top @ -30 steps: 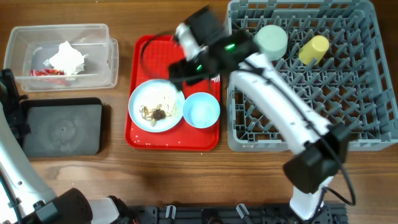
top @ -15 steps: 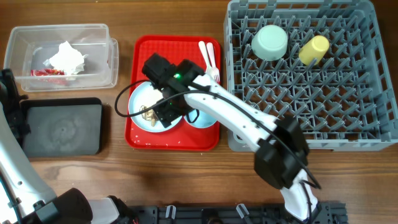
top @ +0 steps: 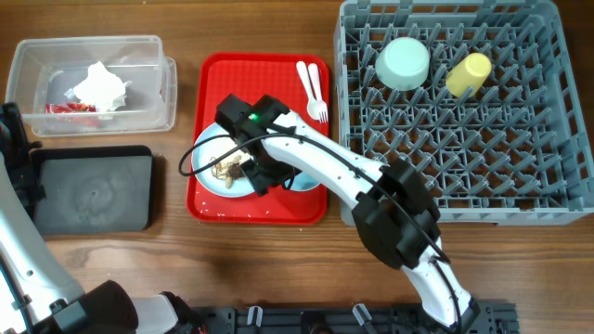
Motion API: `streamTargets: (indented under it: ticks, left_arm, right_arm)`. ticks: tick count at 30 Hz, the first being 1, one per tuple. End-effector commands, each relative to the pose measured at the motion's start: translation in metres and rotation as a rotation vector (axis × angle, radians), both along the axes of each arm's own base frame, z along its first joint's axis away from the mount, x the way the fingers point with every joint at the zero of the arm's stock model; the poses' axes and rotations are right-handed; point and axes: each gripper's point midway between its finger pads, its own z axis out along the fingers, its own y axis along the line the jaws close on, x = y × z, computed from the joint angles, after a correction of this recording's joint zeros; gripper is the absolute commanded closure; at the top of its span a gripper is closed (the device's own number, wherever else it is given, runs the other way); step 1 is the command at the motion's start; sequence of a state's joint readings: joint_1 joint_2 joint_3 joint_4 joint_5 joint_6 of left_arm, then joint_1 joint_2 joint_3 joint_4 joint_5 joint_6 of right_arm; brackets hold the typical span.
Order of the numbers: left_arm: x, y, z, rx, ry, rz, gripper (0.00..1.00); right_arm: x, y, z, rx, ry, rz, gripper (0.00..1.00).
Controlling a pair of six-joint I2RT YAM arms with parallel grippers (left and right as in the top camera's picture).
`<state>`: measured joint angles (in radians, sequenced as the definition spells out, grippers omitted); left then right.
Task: Sort waste into correct bins and load items into the dishwasher rack
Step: 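Move the right gripper to the light-blue bowl and grip its rim, then lift the light-blue bowl and carry it over the rack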
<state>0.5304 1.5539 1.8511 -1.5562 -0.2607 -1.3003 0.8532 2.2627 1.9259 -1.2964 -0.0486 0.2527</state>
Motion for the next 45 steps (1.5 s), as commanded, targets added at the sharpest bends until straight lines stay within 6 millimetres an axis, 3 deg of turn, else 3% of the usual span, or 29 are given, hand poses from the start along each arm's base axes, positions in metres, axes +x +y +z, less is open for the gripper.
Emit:
streamTargets:
  ticks: [1, 6, 11, 13, 17, 25, 30, 36, 38, 40, 45]
  left_arm:
    - [-0.001, 0.002, -0.002, -0.002, 0.003, 0.022, 0.00]
    - [-0.001, 0.002, -0.002, -0.001, 0.003, 0.022, 0.00]
    - [-0.001, 0.002, -0.002, -0.001, 0.002, 0.022, 0.00]
    - [-0.001, 0.002, -0.002, -0.001, 0.003, 0.022, 0.00]
    - [-0.001, 0.002, -0.002, -0.002, 0.003, 0.022, 0.00]
    - [-0.001, 0.002, -0.002, -0.001, 0.002, 0.022, 0.00]
    - [-0.001, 0.002, -0.002, -0.001, 0.003, 0.022, 0.00]
    - [-0.001, 0.002, -0.002, -0.001, 0.002, 0.022, 0.00]
    - [-0.001, 0.002, -0.002, -0.001, 0.003, 0.022, 0.00]
    - [-0.001, 0.002, -0.002, -0.001, 0.002, 0.022, 0.00]
    - [-0.001, 0.002, -0.002, -0.001, 0.003, 0.022, 0.00]
  right_arm:
    - [-0.005, -0.002, -0.018, -0.027, 0.041, 0.021, 0.44]
    - [-0.004, -0.001, -0.019, -0.023, 0.039, 0.026, 0.44]
    - [-0.004, -0.001, -0.019, -0.023, 0.039, 0.028, 0.59]
    - [-0.004, -0.001, -0.019, -0.022, 0.039, 0.037, 0.67]
    - [-0.003, -0.001, -0.019, -0.024, 0.035, 0.039, 0.95]
    - [0.010, -0.007, -0.002, -0.018, 0.019, -0.011, 0.96]
    - [0.034, -0.021, 0.049, 0.046, -0.053, -0.032, 0.96]
    - [0.080, -0.056, 0.129, 0.168, -0.248, -0.140, 0.96]
    - [0.094, -0.079, 0.159, 0.216, -0.313, -0.202, 0.96]
    - [0.106, -0.116, 0.202, 0.326, -0.370, -0.302, 0.96]
    - [0.111, -0.170, 0.255, 0.533, -0.406, -0.369, 0.96]
